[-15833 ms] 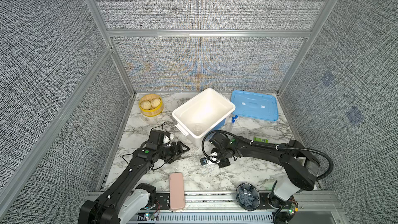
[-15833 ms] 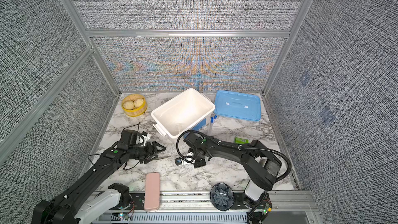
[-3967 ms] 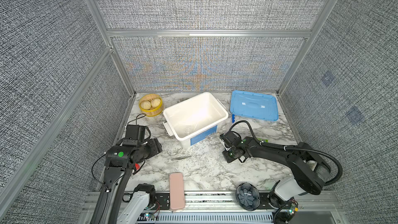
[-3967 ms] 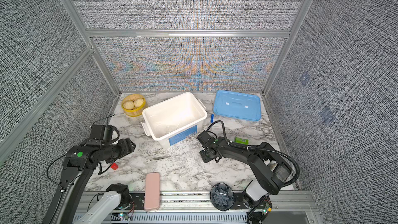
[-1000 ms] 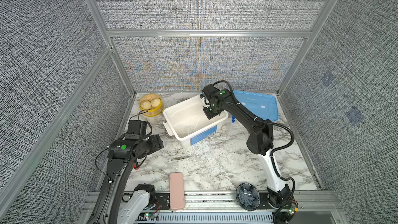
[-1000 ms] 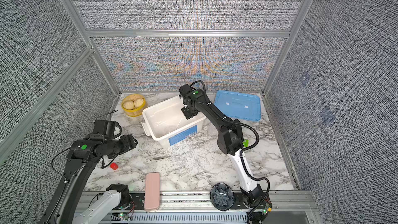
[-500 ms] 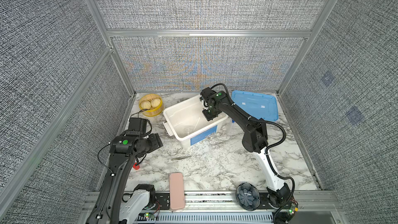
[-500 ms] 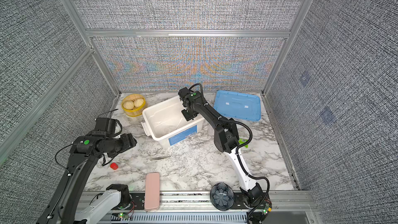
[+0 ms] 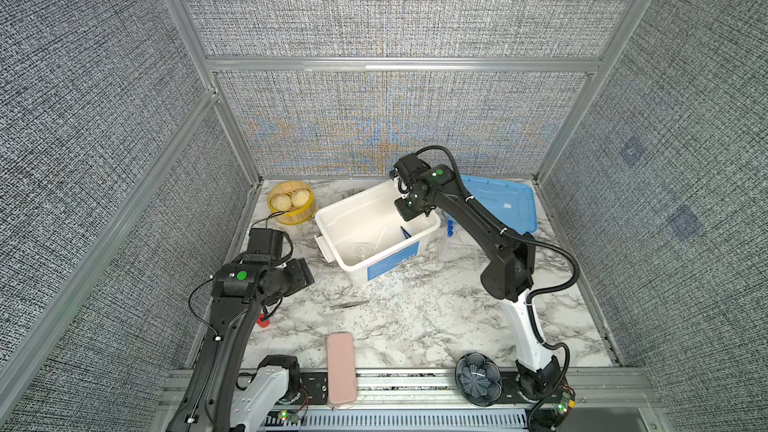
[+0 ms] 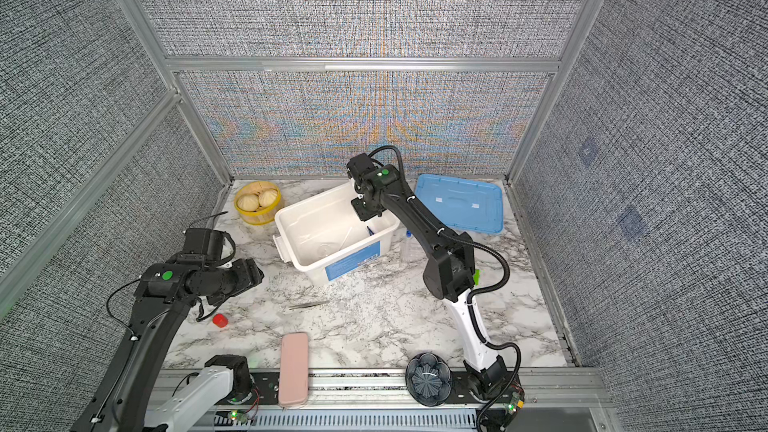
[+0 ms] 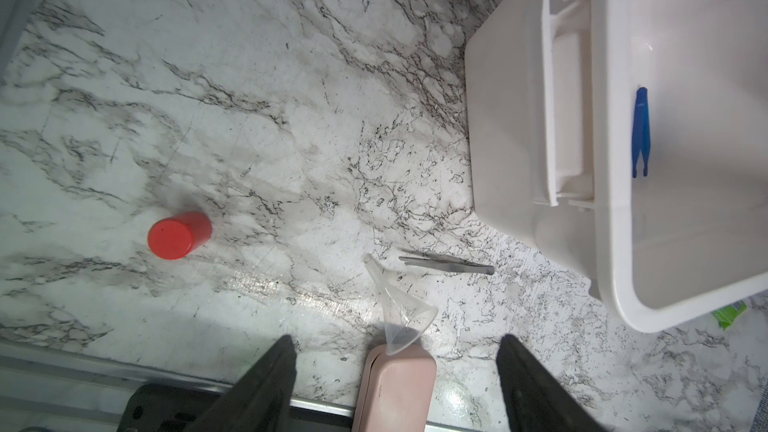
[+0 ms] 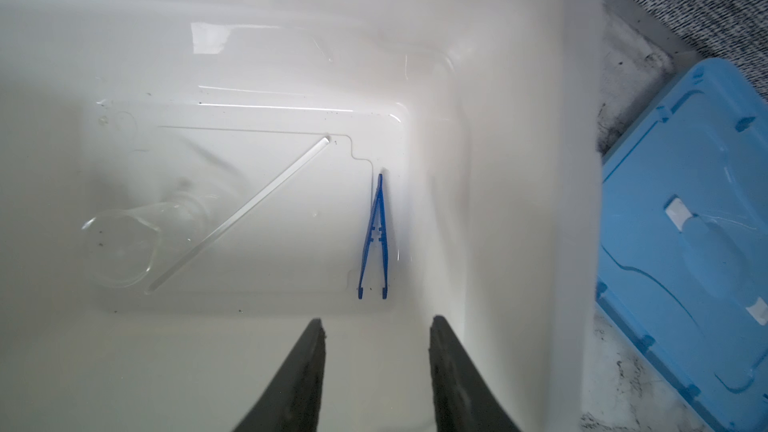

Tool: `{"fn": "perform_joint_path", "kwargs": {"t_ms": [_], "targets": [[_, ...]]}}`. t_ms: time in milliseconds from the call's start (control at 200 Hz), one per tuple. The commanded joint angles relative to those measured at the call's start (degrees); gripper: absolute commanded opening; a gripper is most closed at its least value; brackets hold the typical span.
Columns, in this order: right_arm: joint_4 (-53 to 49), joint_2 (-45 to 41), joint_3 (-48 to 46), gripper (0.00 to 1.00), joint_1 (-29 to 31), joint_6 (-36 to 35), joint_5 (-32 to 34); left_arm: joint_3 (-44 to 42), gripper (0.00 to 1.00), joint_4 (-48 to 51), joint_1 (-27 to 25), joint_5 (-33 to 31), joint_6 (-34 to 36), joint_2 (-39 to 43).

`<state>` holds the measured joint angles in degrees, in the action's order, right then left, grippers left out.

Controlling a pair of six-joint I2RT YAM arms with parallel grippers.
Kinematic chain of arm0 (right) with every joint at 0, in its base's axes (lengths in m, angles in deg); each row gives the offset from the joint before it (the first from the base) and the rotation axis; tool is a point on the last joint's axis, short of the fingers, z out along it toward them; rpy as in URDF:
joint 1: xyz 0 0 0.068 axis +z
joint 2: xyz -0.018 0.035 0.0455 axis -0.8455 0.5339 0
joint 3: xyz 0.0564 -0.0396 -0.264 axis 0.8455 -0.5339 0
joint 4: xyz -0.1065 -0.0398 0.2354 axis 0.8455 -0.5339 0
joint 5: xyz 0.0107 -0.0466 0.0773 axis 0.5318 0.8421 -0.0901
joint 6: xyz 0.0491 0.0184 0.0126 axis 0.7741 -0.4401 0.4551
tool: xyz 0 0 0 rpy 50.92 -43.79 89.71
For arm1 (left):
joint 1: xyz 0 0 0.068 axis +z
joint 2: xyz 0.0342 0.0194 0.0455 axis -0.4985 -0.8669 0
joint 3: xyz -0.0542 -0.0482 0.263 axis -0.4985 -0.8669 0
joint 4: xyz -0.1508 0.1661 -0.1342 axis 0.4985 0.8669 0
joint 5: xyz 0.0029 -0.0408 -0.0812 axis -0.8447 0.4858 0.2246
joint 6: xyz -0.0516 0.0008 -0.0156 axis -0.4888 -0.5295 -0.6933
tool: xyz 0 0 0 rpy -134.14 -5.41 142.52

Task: Organize the chemistry lab equipment
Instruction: 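Move the right gripper to the metal tweezers beside the clear funnel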

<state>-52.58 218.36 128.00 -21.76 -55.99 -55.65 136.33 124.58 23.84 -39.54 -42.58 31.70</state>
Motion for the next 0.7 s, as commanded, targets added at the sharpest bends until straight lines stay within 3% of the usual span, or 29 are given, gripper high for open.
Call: {"fn": "perform_joint_path", "kwargs": {"t_ms": [0,260,515,695], "targets": [[0.1,-2.9,-0.2,0.41,0.6,0.4,-1.4,-0.5,0.78,-0.1,0.1,-0.3,-0.3,0.7],[2.4,-19.8,-8.8,0.42,2.5,0.3,-2.1,-1.5,0.78,-2.1,0.1,2.0,-1.2,1.5],[25.4,-50.6,-43.5,0.44,3.5,-1.0,0.3,-1.4,0.78,-4.0,0.3,0.5,-4.3,2.5],[34.0,-70.5,-63.7,0.5,3.6,-7.4,0.7,0.7,0.78,-3.3,0.9,0.3,-4.1,-0.8]]}}
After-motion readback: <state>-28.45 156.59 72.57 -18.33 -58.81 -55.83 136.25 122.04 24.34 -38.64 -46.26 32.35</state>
